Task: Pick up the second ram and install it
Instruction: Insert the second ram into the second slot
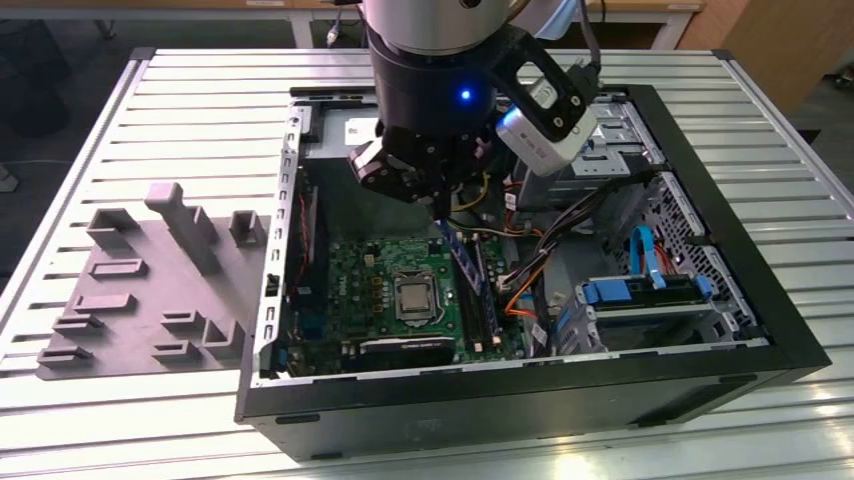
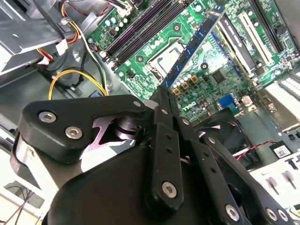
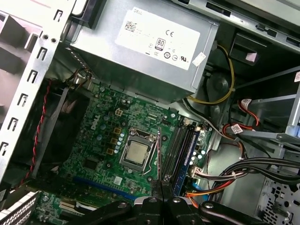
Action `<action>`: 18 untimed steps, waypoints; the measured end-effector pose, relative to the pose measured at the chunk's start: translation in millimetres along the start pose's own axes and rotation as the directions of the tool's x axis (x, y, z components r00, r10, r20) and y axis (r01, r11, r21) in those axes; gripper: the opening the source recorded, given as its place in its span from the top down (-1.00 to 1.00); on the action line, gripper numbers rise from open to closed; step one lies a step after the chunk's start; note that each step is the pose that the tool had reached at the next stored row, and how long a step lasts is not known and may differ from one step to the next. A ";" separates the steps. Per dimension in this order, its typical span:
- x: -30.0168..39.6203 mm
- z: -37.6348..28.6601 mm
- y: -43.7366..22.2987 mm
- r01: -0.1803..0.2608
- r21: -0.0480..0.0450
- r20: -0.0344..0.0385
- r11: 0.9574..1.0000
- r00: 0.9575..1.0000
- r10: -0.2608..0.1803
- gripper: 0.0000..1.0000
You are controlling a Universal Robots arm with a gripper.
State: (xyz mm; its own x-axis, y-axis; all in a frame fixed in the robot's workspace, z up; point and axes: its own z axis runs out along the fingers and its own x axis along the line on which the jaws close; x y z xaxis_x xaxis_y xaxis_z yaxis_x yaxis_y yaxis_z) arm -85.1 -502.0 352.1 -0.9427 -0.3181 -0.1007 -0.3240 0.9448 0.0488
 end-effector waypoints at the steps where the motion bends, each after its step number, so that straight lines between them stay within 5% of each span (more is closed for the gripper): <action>1: 0.0 0.1 0.0 -0.006 0.001 0.000 1.000 1.000 0.006 0.77; 10: -0.4 1.1 -0.2 -0.070 0.007 0.004 0.997 0.998 0.070 0.77; 18: -0.8 2.8 -0.5 -0.136 0.013 0.008 0.991 0.991 0.136 0.77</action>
State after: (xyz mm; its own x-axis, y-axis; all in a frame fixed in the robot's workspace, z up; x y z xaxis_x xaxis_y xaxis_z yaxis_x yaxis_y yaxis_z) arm -84.0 -502.0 349.4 -0.9774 -0.1858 -0.1006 -0.1914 0.9803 0.0488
